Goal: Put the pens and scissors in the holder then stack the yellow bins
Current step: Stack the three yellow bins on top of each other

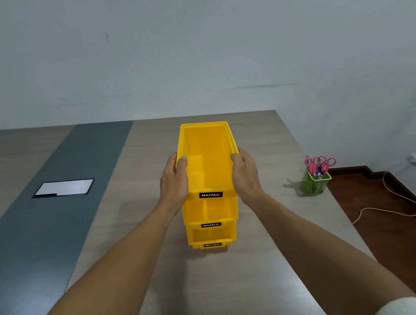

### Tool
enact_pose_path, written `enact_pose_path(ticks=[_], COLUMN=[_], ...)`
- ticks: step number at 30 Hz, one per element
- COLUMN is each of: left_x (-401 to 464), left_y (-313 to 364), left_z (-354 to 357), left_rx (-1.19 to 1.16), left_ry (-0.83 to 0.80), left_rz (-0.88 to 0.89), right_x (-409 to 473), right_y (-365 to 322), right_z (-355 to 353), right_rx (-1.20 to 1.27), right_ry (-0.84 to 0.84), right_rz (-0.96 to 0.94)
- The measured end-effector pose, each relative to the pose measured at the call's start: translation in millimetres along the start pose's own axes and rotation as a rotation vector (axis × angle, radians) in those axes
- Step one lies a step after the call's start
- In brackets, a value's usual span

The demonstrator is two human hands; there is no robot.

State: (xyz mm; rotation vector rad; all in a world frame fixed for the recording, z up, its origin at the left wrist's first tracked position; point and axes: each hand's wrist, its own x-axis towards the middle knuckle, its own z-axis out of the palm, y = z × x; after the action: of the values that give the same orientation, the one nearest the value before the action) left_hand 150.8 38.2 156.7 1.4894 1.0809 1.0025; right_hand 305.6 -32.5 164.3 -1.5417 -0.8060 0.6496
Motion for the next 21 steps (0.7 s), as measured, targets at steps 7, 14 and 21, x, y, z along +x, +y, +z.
enact_pose_path(ticks=[7, 14, 21], left_x=[0, -3, -20], left_y=[-9, -9, -30], left_z=[-5, -11, -19], left_rx=[0.034, 0.037, 0.040], left_ry=[0.002, -0.093, -0.196], left_rz=[-0.025, -0.034, -0.066], right_x=[0, 2, -6], right_y=[7, 9, 27], right_z=[1, 0, -11], right_rx=[-0.031, -0.042, -0.008], right_ry=[-0.031, -0.045, -0.147], right_rz=[-0.009, -0.015, 0.001])
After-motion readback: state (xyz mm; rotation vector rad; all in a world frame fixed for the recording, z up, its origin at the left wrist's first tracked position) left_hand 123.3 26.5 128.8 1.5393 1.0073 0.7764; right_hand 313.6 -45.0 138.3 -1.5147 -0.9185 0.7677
